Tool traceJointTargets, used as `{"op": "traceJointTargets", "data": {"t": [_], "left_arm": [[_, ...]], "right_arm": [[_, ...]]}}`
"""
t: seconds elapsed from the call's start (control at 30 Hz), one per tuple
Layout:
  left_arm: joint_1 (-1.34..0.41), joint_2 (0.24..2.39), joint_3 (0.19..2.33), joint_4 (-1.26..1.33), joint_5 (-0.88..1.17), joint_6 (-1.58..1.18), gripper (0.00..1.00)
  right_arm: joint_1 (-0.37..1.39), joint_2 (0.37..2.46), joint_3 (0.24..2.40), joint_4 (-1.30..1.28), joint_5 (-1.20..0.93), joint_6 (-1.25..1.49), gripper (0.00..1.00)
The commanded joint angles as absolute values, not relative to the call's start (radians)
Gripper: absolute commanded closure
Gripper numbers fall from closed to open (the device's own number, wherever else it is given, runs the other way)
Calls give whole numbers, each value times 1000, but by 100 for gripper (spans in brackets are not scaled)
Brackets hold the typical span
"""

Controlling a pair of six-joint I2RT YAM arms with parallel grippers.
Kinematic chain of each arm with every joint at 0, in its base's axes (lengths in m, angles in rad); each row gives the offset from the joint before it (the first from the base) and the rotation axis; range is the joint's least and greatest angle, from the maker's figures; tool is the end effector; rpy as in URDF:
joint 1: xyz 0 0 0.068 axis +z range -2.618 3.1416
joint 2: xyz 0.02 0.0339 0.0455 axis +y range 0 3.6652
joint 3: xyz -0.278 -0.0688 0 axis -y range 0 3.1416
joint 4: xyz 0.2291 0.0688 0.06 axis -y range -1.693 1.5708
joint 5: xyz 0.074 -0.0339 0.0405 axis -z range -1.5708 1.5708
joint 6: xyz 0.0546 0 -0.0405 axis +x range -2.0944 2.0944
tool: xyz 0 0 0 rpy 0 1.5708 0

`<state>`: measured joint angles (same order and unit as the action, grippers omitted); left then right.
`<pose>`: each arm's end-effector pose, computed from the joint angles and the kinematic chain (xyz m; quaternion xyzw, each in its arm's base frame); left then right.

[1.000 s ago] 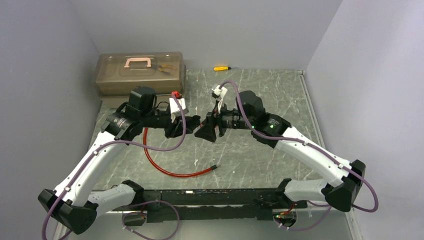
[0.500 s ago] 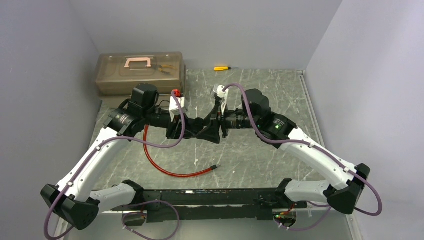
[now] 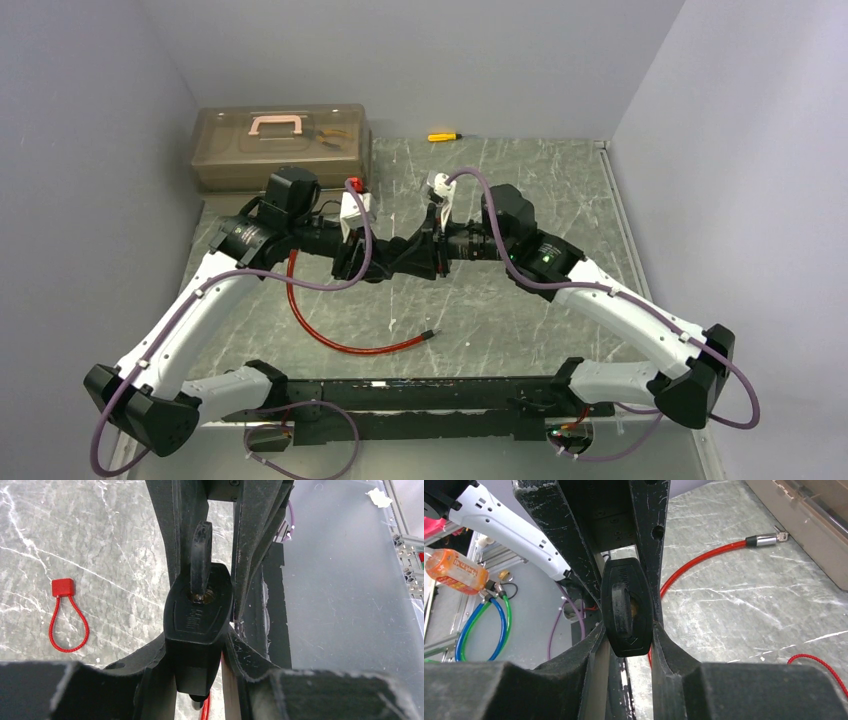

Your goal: Unlock with the key

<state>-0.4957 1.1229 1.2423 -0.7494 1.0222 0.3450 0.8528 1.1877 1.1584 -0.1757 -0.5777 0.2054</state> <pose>0.1562 -0.1374 0.3906 0.5197 0.6193 -0.4645 0.3614 0.1513 0.2185 0.4002 -0.4069 0.6478 0.4961 0.4106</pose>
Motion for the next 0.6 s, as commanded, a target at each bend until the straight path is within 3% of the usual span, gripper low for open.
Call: {"op": "traceJointTargets", "data": {"t": [0.0, 0.03, 0.1, 0.17, 0.23, 0.57], "left_arm": [[-514, 1108, 1285, -713, 1041, 358, 72], [-513, 1104, 1286, -711, 1016, 354, 60], [-514, 1095, 1285, -718, 966, 355, 49], [-513, 1080, 1278, -736, 920, 365, 23], [-509, 1062, 1263, -757, 883, 377, 13], [-468, 950, 1037, -670, 800, 344, 7]], "right_arm": [[851, 1149, 1121, -13, -496, 268, 100], [850, 1144, 1115, -8, -487, 271, 100], [850, 1132, 1103, -6, -477, 273, 100], [851, 1119, 1094, -6, -463, 275, 100], [850, 1105, 1095, -6, -448, 270, 100], [850, 1074, 1111, -6, -445, 278, 100]]}}
